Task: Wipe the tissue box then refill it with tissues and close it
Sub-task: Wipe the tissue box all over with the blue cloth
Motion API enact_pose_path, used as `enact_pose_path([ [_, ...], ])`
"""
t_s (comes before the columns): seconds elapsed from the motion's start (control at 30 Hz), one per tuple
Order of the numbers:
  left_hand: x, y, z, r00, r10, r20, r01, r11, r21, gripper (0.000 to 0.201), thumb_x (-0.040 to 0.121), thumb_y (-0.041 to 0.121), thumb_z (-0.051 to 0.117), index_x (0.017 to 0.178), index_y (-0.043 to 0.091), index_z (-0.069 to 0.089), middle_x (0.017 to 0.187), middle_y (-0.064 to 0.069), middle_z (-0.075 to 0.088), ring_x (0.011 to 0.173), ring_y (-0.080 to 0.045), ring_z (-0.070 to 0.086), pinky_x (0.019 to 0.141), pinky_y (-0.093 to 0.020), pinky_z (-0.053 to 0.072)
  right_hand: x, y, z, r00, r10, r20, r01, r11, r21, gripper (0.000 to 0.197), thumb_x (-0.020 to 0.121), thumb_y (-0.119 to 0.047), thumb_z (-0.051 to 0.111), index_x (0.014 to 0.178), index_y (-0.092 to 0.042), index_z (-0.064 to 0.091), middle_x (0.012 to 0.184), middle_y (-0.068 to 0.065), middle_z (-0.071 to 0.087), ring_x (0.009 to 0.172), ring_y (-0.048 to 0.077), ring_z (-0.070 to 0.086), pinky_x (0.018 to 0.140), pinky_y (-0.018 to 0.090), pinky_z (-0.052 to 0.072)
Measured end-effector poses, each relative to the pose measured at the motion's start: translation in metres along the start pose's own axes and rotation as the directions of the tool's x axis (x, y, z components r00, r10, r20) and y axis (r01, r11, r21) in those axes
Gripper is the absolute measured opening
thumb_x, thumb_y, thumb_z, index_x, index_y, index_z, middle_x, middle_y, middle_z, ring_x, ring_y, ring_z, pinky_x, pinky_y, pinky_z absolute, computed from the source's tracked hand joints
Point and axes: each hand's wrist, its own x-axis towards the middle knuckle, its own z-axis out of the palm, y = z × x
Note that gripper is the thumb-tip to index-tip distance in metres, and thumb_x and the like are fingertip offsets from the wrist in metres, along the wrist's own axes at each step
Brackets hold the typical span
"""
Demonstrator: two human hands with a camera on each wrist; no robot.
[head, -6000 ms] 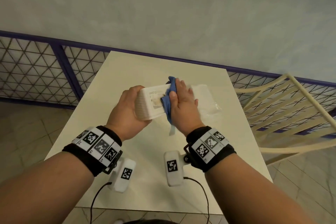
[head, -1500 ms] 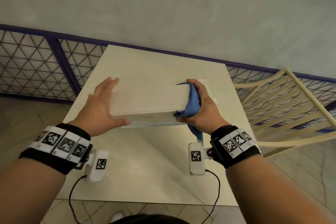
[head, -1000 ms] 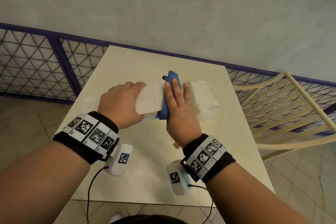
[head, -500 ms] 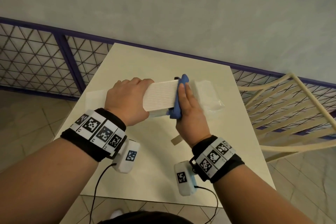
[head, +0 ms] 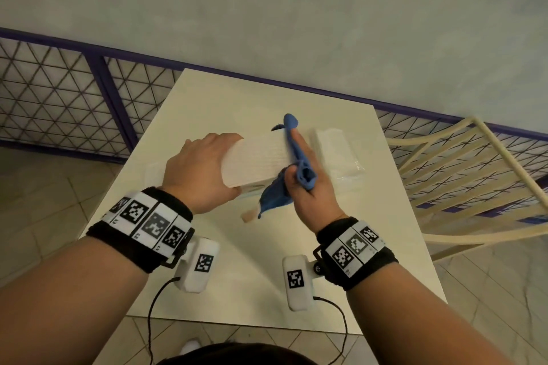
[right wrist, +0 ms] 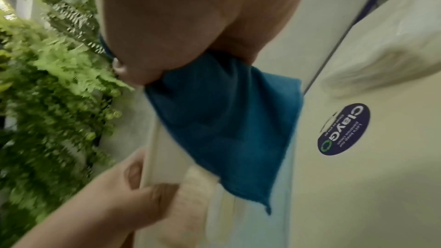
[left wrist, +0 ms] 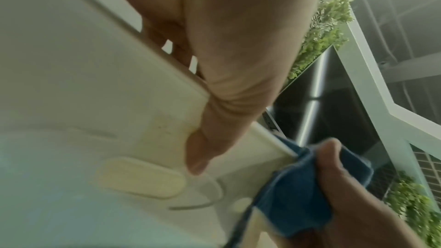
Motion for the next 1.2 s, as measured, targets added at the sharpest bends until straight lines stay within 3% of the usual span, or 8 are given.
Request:
enact_pose_path([
  [0.07,-0.003,-0.007,0.001,1.0,0.011,-0.019,-0.012,0.998,-0.055,0.081,0.063,0.045,0.077,0.132,0.041,0.034,0.125,0.01,0.05,0.11,-0.02,0.047,0.078,-0.033,0.04,-0.002,0.006,-0.005,0.997,0.083,0.004,-0.083,0.996,0.032,0.055,0.088,-0.046,0.042,0.14,-0.051,0.025,0.148,0.011,0.041,0.138,0.027,0.036,0.115,0.048,0.029],
  [0.2,-0.006,-0.017,0.001,0.998,0.042,-0.05,-0.05,0.983,-0.177,0.083,0.062,0.043,0.079,0.131,0.039,0.034,0.123,0.011,0.047,0.107,-0.016,0.046,0.08,-0.035,0.044,-0.007,0.008,-0.012,0.991,0.132,-0.013,-0.132,0.991,-0.018,0.091,0.079,-0.077,0.038,0.15,-0.022,0.02,0.158,-0.001,0.022,0.144,0.011,0.022,0.117,0.023,0.024],
  [0.57,-0.003,-0.024,0.013,0.999,0.015,-0.05,-0.032,0.935,-0.353,0.08,0.059,0.03,0.086,0.122,0.035,0.037,0.117,0.007,0.047,0.102,-0.015,0.049,0.081,-0.037,0.046,-0.001,-0.05,0.019,0.996,-0.081,-0.042,0.063,0.94,-0.335,0.069,0.089,-0.063,0.026,0.149,-0.029,0.022,0.158,-0.004,0.022,0.148,0.016,0.011,0.118,0.052,0.013],
  [0.67,-0.009,-0.028,0.019,0.996,0.016,-0.093,-0.053,0.907,-0.418,0.077,0.058,0.027,0.088,0.116,0.039,0.039,0.11,0.013,0.046,0.097,-0.007,0.045,0.076,-0.031,0.04,0.004,-0.04,0.001,0.991,-0.114,-0.075,0.093,0.966,-0.24,0.053,0.095,-0.048,0.031,0.143,-0.028,0.037,0.153,-0.005,0.035,0.144,0.009,0.022,0.119,0.043,0.018],
  [0.77,-0.013,-0.03,0.02,0.994,0.009,-0.113,-0.061,0.885,-0.461,0.077,0.057,0.027,0.089,0.106,0.052,0.034,0.108,0.027,0.045,0.095,0.001,0.041,0.074,-0.028,0.039,0.01,-0.024,-0.015,0.986,0.096,-0.135,-0.095,0.995,0.014,0.047,0.094,-0.044,0.036,0.138,-0.029,0.046,0.149,-0.009,0.041,0.134,-0.008,0.033,0.115,0.02,0.025],
  [0.87,-0.014,-0.032,0.023,0.995,0.003,-0.104,-0.051,0.883,-0.466,0.079,0.058,0.027,0.089,0.108,0.051,0.033,0.109,0.022,0.047,0.098,-0.002,0.042,0.077,-0.03,0.039,0.01,-0.025,-0.013,0.97,0.204,-0.133,-0.185,0.973,0.14,0.05,0.092,-0.039,0.038,0.14,-0.025,0.046,0.147,-0.01,0.044,0.132,-0.004,0.038,0.113,0.018,0.027],
  [1.03,-0.012,-0.026,0.026,0.996,0.001,-0.086,-0.036,0.914,-0.404,0.077,0.058,0.024,0.087,0.119,0.035,0.04,0.114,0.008,0.045,0.097,-0.01,0.046,0.078,-0.034,0.043,0.005,-0.055,0.014,0.986,0.085,-0.143,-0.118,0.965,-0.235,0.052,0.092,-0.046,0.036,0.141,-0.031,0.04,0.153,-0.01,0.034,0.145,0.013,0.019,0.119,0.05,0.009],
  [1.2,-0.014,-0.02,0.027,0.996,-0.009,-0.092,-0.032,0.9,-0.436,0.072,0.056,0.023,0.088,0.111,0.032,0.042,0.111,0.007,0.047,0.095,-0.012,0.049,0.075,-0.033,0.042,0.004,-0.065,0.024,1.0,0.004,-0.03,-0.013,0.949,-0.316,0.057,0.09,-0.057,0.03,0.143,-0.038,0.034,0.154,-0.016,0.029,0.146,0.01,0.015,0.118,0.052,0.008],
])
